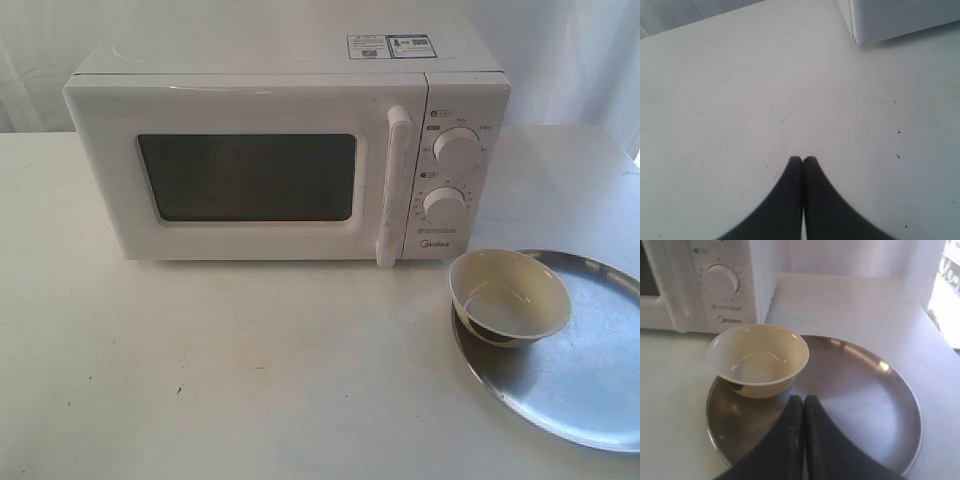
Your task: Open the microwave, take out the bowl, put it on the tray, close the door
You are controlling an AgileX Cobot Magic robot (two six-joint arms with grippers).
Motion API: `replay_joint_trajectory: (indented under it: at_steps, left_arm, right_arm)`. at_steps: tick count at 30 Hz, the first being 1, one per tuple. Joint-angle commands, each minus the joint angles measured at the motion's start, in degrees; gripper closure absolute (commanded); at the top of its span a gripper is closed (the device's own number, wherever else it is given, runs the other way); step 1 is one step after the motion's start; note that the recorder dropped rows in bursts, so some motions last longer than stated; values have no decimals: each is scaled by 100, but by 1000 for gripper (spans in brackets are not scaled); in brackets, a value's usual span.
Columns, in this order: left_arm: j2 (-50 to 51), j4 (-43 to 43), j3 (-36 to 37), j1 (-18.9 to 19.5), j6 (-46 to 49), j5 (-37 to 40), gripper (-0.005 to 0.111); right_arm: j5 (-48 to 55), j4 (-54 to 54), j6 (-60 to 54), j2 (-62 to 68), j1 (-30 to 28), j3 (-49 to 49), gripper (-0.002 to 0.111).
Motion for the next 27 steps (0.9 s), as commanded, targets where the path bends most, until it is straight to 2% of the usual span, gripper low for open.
replay_joint_trajectory:
  at_steps: [1, 6, 10, 21, 27]
  left_arm:
    - [-12, -46, -14, -32, -17, 13, 107]
    - [-12, -46, -14, -32, -17, 13, 107]
    - [-12, -46, -14, -32, -17, 13, 107]
    - [-12, -46, -14, -32, -17, 13, 107]
    - [-12, -46, -14, -32, -17, 13, 107]
  right_arm:
    - [-119, 870, -1299, -35, 6, 9, 108]
    - [-70, 832, -974, -35, -65, 9, 108]
    - [-70, 791, -682, -35, -454, 9, 108]
    - [-61, 644, -222, -35, -913, 9, 108]
    - [-61, 542, -282, -35, -934, 9, 108]
